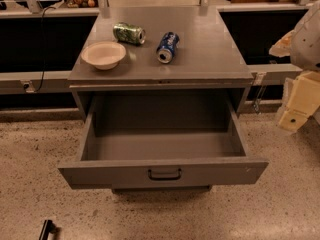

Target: Close top drawer

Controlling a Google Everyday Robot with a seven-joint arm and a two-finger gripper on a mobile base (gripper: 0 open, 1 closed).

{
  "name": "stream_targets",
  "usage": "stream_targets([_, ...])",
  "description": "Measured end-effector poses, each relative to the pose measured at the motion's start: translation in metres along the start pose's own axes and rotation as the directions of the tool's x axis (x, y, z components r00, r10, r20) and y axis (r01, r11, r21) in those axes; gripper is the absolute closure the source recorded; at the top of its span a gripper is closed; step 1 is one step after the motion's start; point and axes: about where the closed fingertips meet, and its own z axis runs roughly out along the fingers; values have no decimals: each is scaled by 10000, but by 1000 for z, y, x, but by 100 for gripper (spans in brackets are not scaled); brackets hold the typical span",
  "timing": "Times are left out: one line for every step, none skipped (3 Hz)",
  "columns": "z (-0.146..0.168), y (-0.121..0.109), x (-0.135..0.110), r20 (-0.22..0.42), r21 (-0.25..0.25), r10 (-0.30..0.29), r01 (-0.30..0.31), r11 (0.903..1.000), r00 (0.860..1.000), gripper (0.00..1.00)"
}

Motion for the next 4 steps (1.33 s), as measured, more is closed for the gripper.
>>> stream_targets([1,-1,1,21,30,72,-72,10000,10000,0])
stream_targets([22,-18,4,565,1133,364,-426,9926,9977,0])
stream_targets([26,-14,8,446,827,267,-303,9961,9986,0])
stream_targets([73,7,11,832,-51,299,-296,9995,9961,0])
